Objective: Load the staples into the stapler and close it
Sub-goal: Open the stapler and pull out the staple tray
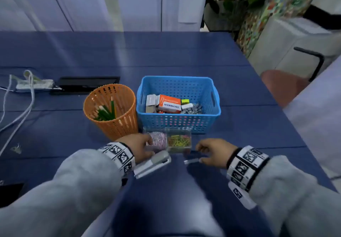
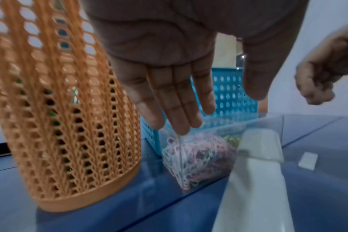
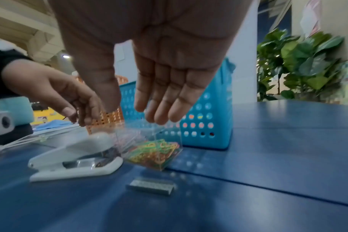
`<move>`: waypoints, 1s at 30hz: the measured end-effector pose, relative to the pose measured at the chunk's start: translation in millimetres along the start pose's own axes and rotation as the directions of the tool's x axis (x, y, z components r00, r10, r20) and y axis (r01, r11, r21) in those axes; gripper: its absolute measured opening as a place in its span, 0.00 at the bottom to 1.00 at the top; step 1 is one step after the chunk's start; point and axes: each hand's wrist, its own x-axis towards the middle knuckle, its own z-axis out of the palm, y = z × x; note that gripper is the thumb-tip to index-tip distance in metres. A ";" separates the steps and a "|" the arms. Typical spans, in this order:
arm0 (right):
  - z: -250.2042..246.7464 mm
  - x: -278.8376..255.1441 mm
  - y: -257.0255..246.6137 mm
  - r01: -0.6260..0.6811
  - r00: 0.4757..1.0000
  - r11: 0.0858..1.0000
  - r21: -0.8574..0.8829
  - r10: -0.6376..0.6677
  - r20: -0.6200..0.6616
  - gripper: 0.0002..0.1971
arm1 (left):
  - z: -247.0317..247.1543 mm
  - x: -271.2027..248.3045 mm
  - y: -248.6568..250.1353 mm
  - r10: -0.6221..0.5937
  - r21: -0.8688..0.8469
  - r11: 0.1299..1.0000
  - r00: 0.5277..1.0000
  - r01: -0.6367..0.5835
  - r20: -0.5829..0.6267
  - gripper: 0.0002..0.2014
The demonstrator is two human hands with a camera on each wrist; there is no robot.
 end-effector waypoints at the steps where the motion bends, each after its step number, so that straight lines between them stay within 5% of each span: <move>1: 4.6 8.2 -2.3 0.007 1.000 1.000 0.020 -0.008 0.008 0.18 | 2.1 4.6 2.7 -0.014 0.041 0.999 0.999 0.013 0.039 0.20; 7: 33.2 35.5 -21.6 0.027 0.995 0.997 0.071 -0.034 0.092 0.24 | 24.1 11.8 15.5 0.006 0.170 0.985 0.992 -0.028 0.128 0.21; 10: 43.4 43.1 -28.4 0.072 0.989 0.996 0.043 -0.077 0.123 0.28 | 36.3 11.7 17.7 0.011 0.175 0.984 0.995 -0.028 0.099 0.25; 15: 56.2 50.4 -39.8 0.113 0.987 0.993 0.035 -0.116 0.109 0.26 | 43.7 4.6 17.7 0.091 0.086 0.992 0.996 -0.091 0.009 0.16; 22: 68.1 56.0 -46.2 0.086 0.983 0.992 -0.094 -0.069 0.169 0.19 | 32.4 -11.6 13.7 0.142 -0.232 0.961 0.989 -0.150 -0.052 0.16; 30: 69.9 51.6 -34.5 0.105 0.987 0.984 -0.140 -0.087 0.134 0.24 | 31.9 -25.8 -52.8 0.058 -0.644 0.743 0.977 -0.180 -0.206 0.16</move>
